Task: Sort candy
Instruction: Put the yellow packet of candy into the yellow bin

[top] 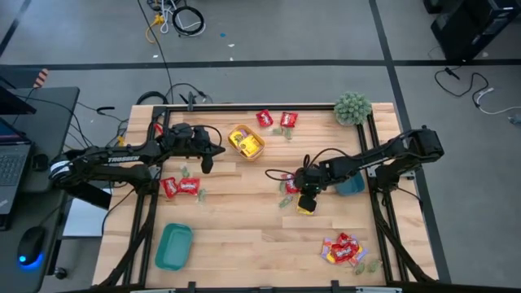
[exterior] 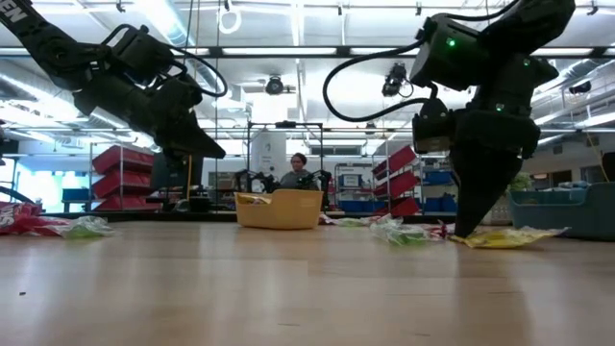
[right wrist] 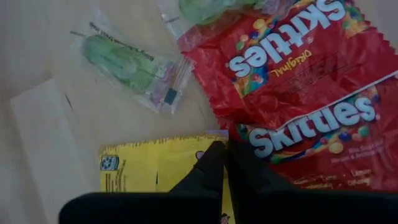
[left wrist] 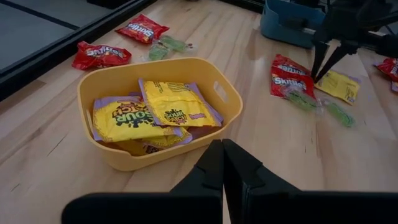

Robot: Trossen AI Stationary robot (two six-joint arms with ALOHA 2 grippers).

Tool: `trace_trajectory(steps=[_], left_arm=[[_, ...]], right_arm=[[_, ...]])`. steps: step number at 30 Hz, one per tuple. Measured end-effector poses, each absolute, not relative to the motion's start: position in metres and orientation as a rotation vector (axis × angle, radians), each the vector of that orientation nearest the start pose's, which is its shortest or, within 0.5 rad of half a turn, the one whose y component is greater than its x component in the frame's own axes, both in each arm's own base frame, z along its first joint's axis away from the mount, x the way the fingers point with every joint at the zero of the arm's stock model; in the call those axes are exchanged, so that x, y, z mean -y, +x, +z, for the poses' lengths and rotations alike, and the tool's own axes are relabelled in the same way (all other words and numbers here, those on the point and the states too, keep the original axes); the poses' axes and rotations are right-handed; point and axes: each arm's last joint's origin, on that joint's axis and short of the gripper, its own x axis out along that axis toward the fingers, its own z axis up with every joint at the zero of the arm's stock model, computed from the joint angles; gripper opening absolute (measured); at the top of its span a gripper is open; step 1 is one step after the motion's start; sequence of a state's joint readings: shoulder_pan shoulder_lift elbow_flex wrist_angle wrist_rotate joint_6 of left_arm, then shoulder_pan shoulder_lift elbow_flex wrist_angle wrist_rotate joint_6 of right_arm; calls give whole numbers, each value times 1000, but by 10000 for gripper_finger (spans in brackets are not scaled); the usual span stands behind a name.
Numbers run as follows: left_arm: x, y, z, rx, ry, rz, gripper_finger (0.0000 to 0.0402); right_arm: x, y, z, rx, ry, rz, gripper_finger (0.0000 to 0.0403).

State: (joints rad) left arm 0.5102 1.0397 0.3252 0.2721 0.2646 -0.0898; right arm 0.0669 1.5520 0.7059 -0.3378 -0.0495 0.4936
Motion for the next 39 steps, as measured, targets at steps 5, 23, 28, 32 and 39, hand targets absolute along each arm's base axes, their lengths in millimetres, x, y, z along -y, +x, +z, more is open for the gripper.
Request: trace_trajectory(steps=[5, 23, 28, 32, 39], left_arm=[[-90, 176, 175, -403, -256, 264, 1], [-90, 176, 176, -393, -247, 263, 1], [-90, 176, 176, -385, -244, 263, 1], [-90, 176, 176, -385, -244, 263, 1], [-90, 177, 177, -378, -240, 262, 1]], right_arm=[[-20, 263, 142, -1191, 413, -167, 2], [-3, 314, 239, -992, 117, -216, 0], [27, 325, 260, -860, 49, -283, 0], [55, 332, 271, -727, 16, -309, 0], [93, 333, 281, -596, 30, -296, 0]])
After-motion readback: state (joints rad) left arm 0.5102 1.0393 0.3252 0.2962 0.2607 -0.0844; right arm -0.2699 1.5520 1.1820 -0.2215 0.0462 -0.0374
